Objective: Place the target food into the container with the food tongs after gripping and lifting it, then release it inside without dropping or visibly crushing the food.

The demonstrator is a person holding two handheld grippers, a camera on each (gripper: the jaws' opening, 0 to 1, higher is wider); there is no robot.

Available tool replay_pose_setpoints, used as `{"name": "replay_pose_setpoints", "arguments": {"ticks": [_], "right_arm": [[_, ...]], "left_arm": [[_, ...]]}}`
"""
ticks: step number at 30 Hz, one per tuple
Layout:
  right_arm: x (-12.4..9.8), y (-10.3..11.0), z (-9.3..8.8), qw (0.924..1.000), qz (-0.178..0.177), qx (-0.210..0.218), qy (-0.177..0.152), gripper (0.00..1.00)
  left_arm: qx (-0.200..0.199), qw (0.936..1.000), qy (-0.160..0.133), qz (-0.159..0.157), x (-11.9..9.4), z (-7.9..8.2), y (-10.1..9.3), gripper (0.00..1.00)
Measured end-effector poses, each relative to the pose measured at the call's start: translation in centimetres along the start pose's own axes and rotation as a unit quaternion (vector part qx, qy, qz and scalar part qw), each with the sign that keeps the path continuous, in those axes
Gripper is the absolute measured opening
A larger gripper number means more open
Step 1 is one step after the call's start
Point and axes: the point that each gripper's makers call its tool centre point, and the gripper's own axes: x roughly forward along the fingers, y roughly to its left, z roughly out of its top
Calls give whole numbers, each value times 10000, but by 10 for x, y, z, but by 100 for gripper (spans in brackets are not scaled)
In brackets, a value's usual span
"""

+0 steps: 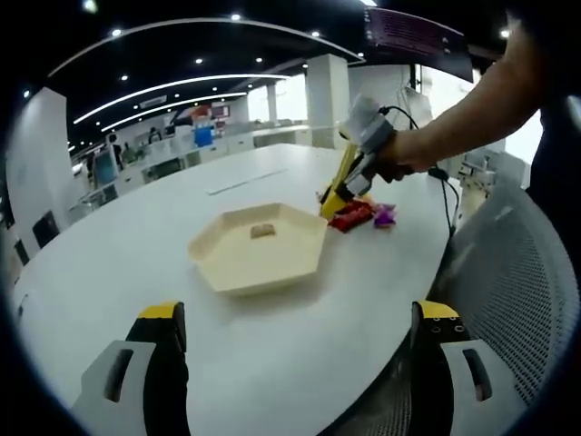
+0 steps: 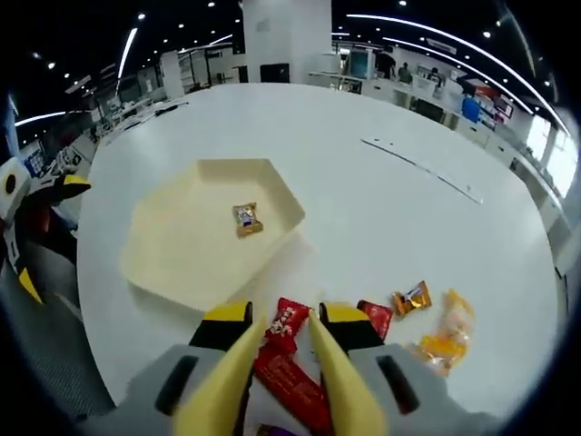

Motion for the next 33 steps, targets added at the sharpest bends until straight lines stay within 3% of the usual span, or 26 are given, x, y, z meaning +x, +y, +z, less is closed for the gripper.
{"name": "replay_pose_setpoints", "arguments": {"ticks": [19,33], "right_arm": [[4,1,-4,9996,13,98,255,21],[-6,-5,6,9998,10,-31,190,20]], "left_arm": [[-4,10000,16,12,0,-1,1,98],[-55,10000,-33,1,0,1,0,99]]}}
